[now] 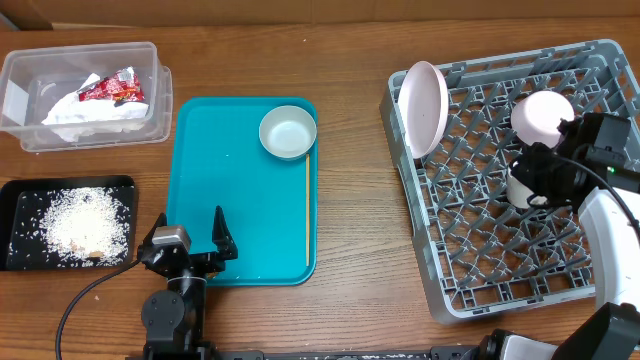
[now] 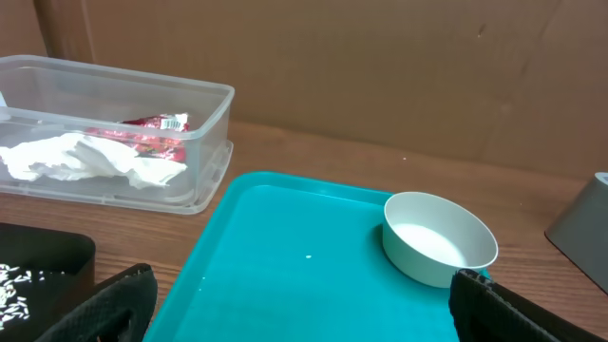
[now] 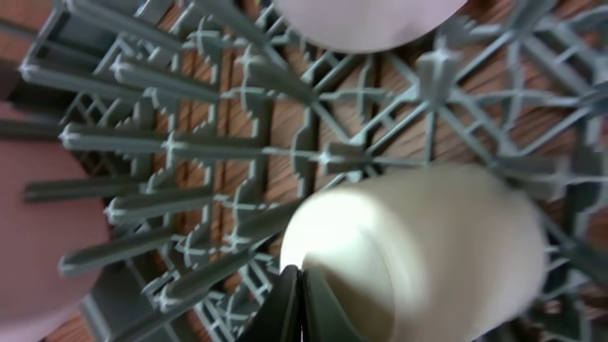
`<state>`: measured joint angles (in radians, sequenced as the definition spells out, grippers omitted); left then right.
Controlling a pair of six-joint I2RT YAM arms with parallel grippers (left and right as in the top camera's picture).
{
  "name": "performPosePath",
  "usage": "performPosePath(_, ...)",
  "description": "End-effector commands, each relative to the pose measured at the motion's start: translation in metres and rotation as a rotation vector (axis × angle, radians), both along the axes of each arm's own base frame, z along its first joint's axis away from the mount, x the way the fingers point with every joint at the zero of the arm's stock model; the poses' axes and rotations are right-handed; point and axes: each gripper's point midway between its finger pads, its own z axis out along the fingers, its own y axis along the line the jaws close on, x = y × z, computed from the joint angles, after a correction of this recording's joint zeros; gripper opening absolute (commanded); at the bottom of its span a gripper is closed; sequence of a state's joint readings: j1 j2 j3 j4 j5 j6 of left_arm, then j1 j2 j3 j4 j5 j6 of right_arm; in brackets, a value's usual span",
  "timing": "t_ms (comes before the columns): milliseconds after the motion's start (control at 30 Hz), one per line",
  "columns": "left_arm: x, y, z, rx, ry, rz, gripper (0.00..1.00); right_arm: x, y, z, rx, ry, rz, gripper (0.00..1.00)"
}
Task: Sort waste into correct bins and load items into the dishwasher
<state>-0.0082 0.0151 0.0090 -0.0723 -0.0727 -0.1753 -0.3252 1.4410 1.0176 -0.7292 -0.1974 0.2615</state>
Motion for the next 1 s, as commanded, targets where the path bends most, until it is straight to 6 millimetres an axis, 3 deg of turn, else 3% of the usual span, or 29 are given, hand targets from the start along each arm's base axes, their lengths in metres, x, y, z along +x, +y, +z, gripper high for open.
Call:
performPosePath(0, 0.0, 0.001, 0.001, 0.023, -0.006, 0.007, 1.0, -0.004, -0.022, -0.002, -0.1, 0.043, -0.061, 0.04)
performPosePath(267, 0.0, 0.001, 0.001, 0.023, -0.006, 0.007, 1.0, -0.009, -0.038, 0.022, -0.154, 0.082, -0.142, 0.04)
performPosePath(433, 0.0, 0.001, 0.001, 0.023, -0.006, 0.007, 1.0, -0.018, -0.051, 0.025, -0.21, 0.123, -0.218, 0.04)
performPosePath(967, 0.0, 0.001, 0.001, 0.023, -0.006, 0.007, 1.0, -0.006, -0.034, 0.022, -0.124, 0.078, -0.148, 0.04)
